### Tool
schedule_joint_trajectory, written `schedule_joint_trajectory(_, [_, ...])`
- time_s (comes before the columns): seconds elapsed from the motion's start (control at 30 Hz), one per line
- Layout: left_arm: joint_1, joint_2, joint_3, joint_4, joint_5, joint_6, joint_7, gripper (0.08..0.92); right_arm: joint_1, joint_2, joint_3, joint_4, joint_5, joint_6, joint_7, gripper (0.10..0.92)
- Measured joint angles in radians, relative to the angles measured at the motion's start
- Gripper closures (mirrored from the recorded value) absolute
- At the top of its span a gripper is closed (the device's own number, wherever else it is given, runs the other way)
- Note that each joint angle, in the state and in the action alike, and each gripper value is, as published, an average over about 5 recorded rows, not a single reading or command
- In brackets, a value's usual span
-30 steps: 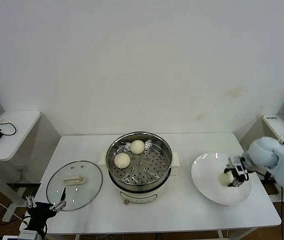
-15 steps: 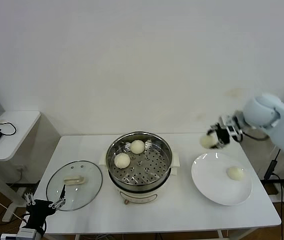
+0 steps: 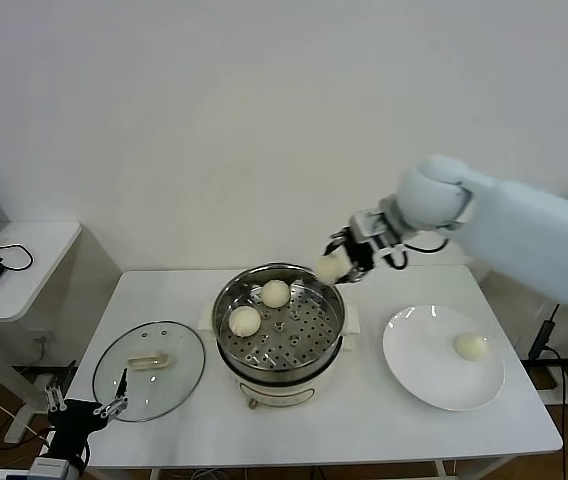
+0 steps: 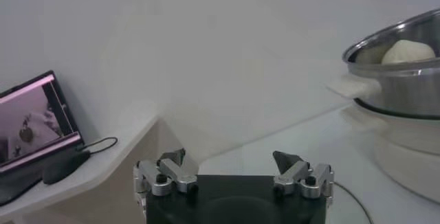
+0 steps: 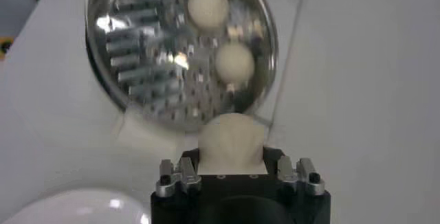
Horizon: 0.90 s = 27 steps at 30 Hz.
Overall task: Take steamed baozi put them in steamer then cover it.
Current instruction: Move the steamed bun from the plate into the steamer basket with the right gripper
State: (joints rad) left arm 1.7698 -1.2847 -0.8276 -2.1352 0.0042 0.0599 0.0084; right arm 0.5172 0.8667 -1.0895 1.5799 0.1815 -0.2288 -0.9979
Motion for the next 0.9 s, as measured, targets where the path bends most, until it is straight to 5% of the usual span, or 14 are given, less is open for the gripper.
schedule_joint_trajectory(0.9, [-0.004, -0.021, -0.021, -0.005, -0.01, 0.0, 0.0, 0.177, -0.029, 0.221, -0.201, -0.004, -0.217, 0.309, 0.058, 0.436])
